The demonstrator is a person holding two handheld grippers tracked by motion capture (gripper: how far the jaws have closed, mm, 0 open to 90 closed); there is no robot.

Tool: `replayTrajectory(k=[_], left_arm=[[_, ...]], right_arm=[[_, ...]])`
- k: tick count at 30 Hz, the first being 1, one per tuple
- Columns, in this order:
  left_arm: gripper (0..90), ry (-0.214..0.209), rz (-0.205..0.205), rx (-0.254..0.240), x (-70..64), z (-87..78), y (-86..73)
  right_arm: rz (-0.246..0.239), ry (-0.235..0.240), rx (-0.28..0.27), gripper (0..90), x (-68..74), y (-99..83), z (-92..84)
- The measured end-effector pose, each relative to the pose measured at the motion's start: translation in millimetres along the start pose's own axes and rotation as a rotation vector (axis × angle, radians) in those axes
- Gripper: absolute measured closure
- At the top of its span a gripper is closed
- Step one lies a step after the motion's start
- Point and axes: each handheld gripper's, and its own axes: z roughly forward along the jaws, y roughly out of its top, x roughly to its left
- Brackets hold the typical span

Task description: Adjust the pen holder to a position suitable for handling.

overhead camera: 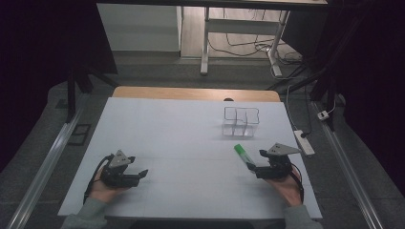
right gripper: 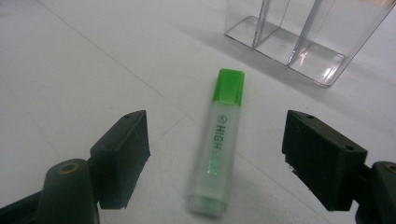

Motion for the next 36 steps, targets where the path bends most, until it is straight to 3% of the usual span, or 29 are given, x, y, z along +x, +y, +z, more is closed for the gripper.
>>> replayTrajectory(k=[8, 16, 26, 30, 36], left_arm=[[26.2, -0.006, -0.012, -0.018, 1.2, -3.0, 0.0], [26.2, -0.002, -0.018, -0.014, 2.1, -2.1, -0.6], [26.0, 0.001, -0.019, -0.006, 2.6, -1.0, -1.1], [26.0, 0.002, -0.019, -0.002, 2.9, 0.0, -1.3], [26.0, 0.001, -0.014, 0.004, 3.3, 1.0, -1.8]], right_arm=[[0.015, -0.024, 0.001, 23.5, -6.3, 17.3, 3.1], [0.052, -0.078, -0.002, 28.5, -26.8, 37.3, 4.0], [0.103, -0.124, 0.004, 40.0, -46.7, 39.9, 16.1], [0.121, -0.155, 0.012, 50.6, -58.3, 42.0, 18.3], [0.148, -0.210, 0.018, 74.4, -70.7, 44.0, 21.8]])
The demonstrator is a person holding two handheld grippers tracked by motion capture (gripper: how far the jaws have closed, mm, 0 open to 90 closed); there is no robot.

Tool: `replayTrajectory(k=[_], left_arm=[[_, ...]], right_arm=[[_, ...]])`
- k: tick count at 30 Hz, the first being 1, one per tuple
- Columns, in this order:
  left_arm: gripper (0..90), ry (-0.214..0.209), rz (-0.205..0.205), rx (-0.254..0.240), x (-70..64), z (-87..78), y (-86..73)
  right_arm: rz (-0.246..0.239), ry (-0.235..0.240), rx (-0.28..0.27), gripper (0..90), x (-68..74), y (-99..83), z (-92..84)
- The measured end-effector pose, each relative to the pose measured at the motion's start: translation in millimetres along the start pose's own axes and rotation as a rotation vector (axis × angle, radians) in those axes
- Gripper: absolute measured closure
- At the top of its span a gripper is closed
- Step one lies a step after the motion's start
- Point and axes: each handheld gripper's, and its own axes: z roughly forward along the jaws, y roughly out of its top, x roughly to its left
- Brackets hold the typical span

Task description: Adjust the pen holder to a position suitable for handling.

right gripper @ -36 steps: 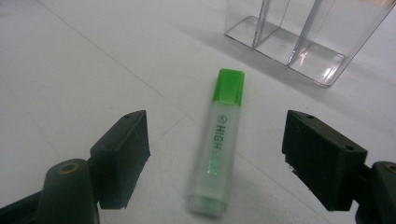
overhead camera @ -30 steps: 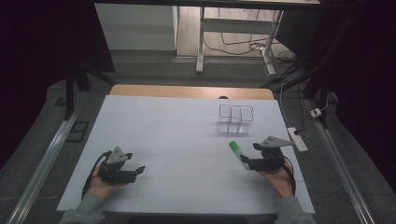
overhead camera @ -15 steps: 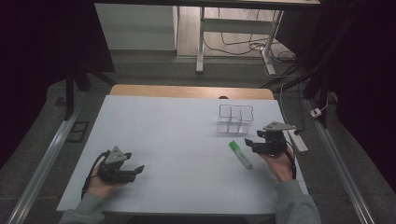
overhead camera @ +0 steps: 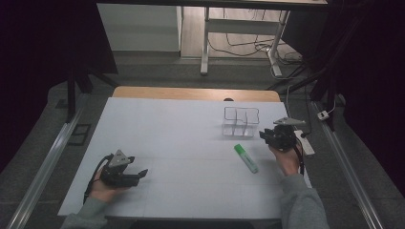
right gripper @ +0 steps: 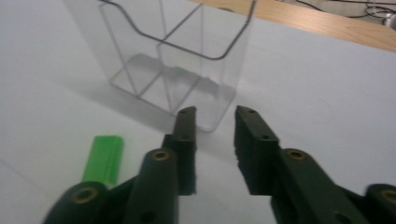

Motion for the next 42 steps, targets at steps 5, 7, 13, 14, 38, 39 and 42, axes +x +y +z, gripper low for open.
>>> replayTrajectory(k=[5, 7, 13, 14, 38, 39, 42], left_arm=[[26.0, -0.001, 0.000, 0.002, 0.2, 0.8, -0.3], [26.0, -0.002, 0.004, 0.008, 0.1, 1.7, -0.4], [26.1, 0.001, 0.010, 0.012, -0.2, 2.7, -0.4], [26.0, 0.001, 0.011, 0.013, -0.2, 2.8, -0.4], [26.0, 0.003, 0.035, 0.036, -2.9, 6.3, -0.2], [26.1, 0.003, 0.035, 0.036, -2.9, 6.3, -0.2], [26.1, 0.004, 0.037, 0.038, -3.2, 6.8, -0.2]], right_arm=[[-0.001, -0.003, 0.016, 89.4, -7.1, 1.2, 9.8], [0.012, 0.001, 0.018, 89.6, -9.4, 2.0, 14.8], [0.047, -0.005, 0.009, 89.7, -14.8, 5.5, 28.0], [0.045, -0.007, 0.008, 89.7, -15.4, 5.8, 29.9], [0.058, 0.018, -0.001, 89.6, -22.5, 6.7, 58.3], [0.056, 0.018, -0.003, 89.7, -22.6, 6.4, 59.0], [0.053, 0.017, -0.002, 89.6, -23.0, 6.1, 60.1]])
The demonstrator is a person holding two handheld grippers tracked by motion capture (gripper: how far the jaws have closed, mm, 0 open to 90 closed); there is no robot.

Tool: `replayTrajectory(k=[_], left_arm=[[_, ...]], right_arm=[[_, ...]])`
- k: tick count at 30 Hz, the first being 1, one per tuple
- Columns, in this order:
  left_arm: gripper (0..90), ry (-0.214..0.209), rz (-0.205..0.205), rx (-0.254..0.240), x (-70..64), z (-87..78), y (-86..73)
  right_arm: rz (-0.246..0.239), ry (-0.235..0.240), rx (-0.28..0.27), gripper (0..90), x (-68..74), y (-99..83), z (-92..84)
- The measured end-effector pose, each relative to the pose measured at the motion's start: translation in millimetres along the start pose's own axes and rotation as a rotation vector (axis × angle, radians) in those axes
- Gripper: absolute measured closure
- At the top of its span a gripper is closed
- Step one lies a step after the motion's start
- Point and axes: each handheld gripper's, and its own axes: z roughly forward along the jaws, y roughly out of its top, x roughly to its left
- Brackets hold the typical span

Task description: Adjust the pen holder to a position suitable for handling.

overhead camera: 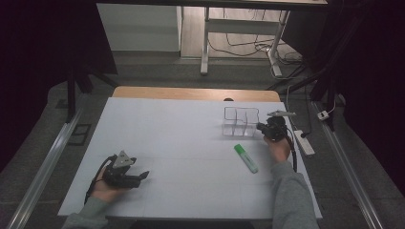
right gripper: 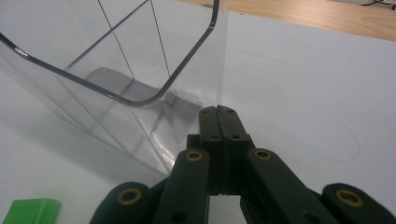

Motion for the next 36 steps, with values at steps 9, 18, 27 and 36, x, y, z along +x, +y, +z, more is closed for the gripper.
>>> replayTrajectory(k=[9, 18, 27, 36], left_arm=[[26.1, 0.000, 0.014, 0.011, -1.5, 1.4, 0.6], [26.1, -0.001, 0.019, 0.013, -2.1, 2.3, 0.7], [26.1, -0.001, 0.021, 0.015, -2.3, 2.6, 0.7], [26.1, -0.001, 0.021, 0.016, -2.3, 2.6, 0.6]], right_arm=[[-0.016, -0.004, -0.006, 89.6, 0.2, 2.2, -0.9], [-0.020, 0.021, -0.012, 89.6, 9.4, 8.7, 2.4], [-0.045, 0.044, -0.017, 89.6, 25.5, 16.2, 10.8], [-0.050, 0.069, -0.014, 89.6, 40.0, 21.6, 19.7]])
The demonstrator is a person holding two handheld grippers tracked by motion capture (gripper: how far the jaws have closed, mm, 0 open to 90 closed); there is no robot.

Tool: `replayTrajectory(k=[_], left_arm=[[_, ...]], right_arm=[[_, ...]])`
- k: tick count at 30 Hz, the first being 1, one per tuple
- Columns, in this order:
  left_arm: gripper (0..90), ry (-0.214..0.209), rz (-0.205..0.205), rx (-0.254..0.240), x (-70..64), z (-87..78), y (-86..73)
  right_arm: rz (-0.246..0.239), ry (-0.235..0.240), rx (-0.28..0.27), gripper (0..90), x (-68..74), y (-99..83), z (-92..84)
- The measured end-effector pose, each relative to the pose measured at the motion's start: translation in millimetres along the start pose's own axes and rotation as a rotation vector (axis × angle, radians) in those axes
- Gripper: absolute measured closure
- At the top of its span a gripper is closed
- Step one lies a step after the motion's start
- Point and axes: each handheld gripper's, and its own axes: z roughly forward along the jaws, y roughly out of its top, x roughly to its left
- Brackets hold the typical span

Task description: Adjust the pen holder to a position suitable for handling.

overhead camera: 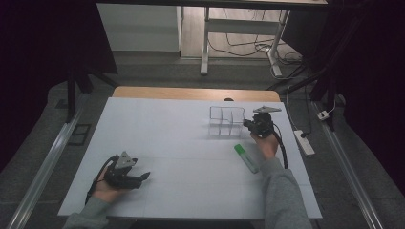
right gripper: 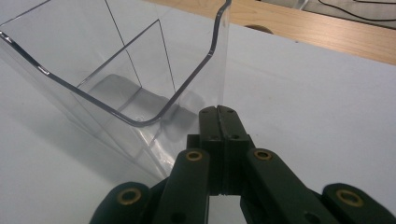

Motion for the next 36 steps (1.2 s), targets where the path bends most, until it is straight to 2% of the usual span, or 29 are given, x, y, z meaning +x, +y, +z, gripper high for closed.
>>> replayTrajectory(k=[7, 11, 17, 23, 27, 36], left_arm=[[26.1, -0.001, 0.001, 0.000, -0.2, 0.1, 0.1], [26.1, 0.000, 0.001, 0.001, 0.0, 0.0, -0.1], [26.1, 0.000, 0.003, 0.002, -0.2, 0.3, 0.0], [26.1, 0.000, 0.003, 0.002, 0.0, 0.2, -0.1], [26.1, 0.000, 0.000, -0.001, 0.4, -0.2, -0.1], [26.1, 0.001, 0.001, -0.003, 0.4, -0.5, 0.0]], right_arm=[[-0.019, 0.020, 0.010, 89.6, 10.2, 4.6, 5.8], [-0.032, 0.042, 0.001, 89.6, 20.7, 7.0, 9.6], [-0.055, 0.053, 0.019, 89.6, 31.3, 11.8, 15.9], [-0.058, 0.057, 0.026, 89.6, 39.5, 17.7, 23.4], [-0.056, 0.079, 0.021, 89.6, 48.5, 20.4, 30.5], [-0.075, 0.097, 0.036, 89.6, 63.6, 27.3, 39.6]])
